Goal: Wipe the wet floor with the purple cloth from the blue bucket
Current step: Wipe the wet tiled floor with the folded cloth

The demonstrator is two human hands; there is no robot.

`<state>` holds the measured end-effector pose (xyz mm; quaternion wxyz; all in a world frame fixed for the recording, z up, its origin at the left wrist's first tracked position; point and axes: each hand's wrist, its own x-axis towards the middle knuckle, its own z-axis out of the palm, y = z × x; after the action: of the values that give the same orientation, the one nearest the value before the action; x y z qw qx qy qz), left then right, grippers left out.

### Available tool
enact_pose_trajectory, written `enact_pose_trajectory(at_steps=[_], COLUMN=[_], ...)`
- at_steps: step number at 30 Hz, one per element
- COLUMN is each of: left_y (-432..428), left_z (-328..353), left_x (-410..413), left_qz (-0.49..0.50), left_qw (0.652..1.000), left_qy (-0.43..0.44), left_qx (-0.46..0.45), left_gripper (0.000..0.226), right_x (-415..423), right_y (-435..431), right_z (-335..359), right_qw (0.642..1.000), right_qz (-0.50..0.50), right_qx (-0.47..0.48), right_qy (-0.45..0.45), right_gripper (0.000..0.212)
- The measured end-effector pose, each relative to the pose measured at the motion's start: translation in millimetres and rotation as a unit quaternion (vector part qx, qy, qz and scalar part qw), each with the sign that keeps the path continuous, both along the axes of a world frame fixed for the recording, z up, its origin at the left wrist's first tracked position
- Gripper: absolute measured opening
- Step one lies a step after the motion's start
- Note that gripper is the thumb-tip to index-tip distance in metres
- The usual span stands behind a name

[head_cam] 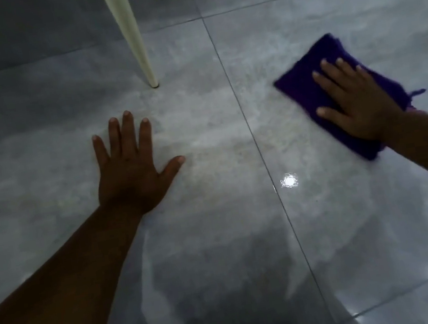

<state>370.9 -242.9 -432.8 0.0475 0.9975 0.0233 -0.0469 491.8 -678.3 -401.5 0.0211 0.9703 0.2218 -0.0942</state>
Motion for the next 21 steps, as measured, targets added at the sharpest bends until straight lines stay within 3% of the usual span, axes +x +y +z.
enact_pose_trajectory(at_steps=[2,4,9,12,16,21], left_y=[1,-3,-20,-63,-105,-109], left_z=[1,6,23,26,17,4], left_x=[0,-2,9,14,25,26], left_qz=[0.009,0.009,0.03,-0.056,-0.126,-0.139], left_qw=[1.0,1.0,0.999,0.996,0.99,0.99], left_qy=[0.017,0.025,0.003,-0.044,-0.016,-0.005], left_qx=[-0.002,0.001,-0.016,-0.06,-0.062,-0.022], left_gripper=[0.096,0.096,0.089,0.084,0.086,0.087], right_x=[20,20,-81,-152,-157,-86], right_y=[34,69,101,43,-50,-88], right_z=[-4,-5,-11,-16,-8,-4], right_qw=[0.998,0.999,0.978,0.961,0.975,0.996], right_qz=[-0.06,-0.05,0.21,0.274,0.217,0.086], right_qx=[0.008,0.012,0.006,0.034,0.017,-0.014], right_qy=[0.001,-0.003,0.002,0.024,0.034,0.017], right_gripper=[0.088,0.086,0.079,0.08,0.083,0.082])
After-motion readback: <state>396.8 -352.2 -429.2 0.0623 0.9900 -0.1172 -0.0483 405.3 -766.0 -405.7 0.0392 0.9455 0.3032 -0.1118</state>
